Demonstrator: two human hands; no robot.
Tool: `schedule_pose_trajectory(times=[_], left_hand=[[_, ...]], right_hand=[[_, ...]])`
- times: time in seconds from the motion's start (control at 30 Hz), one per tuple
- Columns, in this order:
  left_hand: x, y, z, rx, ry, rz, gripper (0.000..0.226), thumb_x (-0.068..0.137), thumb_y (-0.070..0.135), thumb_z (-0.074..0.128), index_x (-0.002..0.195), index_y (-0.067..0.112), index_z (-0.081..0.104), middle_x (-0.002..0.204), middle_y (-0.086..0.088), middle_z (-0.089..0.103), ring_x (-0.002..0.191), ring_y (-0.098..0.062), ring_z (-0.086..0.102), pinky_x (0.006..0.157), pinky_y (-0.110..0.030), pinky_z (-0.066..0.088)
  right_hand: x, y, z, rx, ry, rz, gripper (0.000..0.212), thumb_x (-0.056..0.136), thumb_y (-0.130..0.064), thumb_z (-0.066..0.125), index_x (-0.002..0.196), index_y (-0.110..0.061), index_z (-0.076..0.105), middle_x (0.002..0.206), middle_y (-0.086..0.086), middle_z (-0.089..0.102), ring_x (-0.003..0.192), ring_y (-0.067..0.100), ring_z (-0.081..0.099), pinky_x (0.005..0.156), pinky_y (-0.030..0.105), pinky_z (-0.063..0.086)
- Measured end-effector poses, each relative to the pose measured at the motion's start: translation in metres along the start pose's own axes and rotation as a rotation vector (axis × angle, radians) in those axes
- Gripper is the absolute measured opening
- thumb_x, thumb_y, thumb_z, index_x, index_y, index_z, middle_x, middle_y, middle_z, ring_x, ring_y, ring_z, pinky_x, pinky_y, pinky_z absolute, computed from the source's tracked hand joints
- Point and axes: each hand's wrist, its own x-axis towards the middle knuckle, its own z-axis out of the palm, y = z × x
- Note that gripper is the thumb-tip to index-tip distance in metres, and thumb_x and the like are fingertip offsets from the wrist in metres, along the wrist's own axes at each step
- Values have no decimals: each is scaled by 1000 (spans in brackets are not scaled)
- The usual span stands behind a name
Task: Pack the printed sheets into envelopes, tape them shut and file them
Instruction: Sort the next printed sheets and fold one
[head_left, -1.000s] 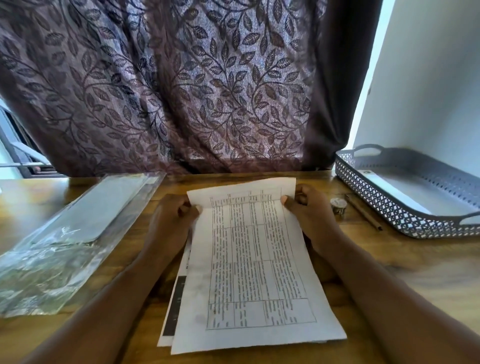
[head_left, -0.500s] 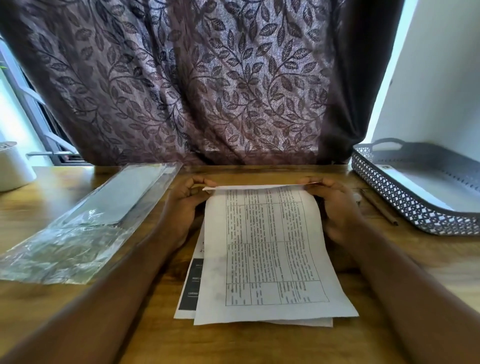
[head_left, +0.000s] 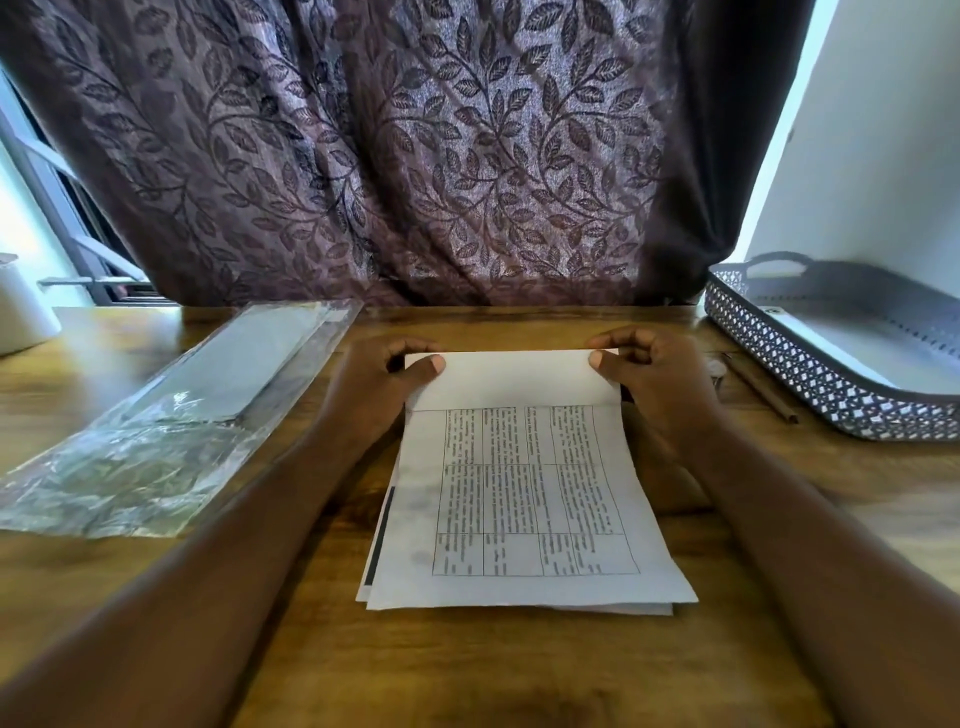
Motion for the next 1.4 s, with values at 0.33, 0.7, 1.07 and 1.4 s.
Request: schedule_pose_trajectory(times=[0.33, 0.7, 1.07, 1.4], left_hand=[[-14, 24, 7, 151, 52, 292, 7, 89, 18, 73, 94, 18, 78, 90, 13, 72, 86, 12, 60, 71, -4, 43], [-13, 19, 6, 95, 23, 274, 5, 87, 17, 75, 90, 17, 79, 89, 12, 75, 85, -2, 67, 76, -17, 51], [0, -1, -1, 74, 24, 116, 6, 86, 19, 76, 90, 21, 80, 90, 13, 75, 85, -4, 67, 82, -39, 56], [-4, 11, -1, 468, 130, 283, 23, 92, 27, 61, 110, 21, 74, 113, -1, 73, 105, -23, 66, 96, -42, 50]], right_hand=[[-16, -32, 38, -573, 59, -506, 27, 93, -42, 57, 109, -28, 73, 108, -7, 76, 99, 15, 69, 108, 55, 35], [-11, -30, 35, -578, -104, -423, 26, 88, -47, 55, 91, -32, 76, 85, -16, 74, 81, 11, 67, 91, 51, 50], [6, -4, 2, -519, -136, -234, 11, 90, -30, 74, 83, -20, 75, 79, -13, 69, 75, 3, 60, 71, 30, 49], [-5, -19, 10, -359, -67, -291, 6, 93, -16, 69, 90, -17, 74, 79, -10, 70, 71, 8, 63, 68, 26, 52]])
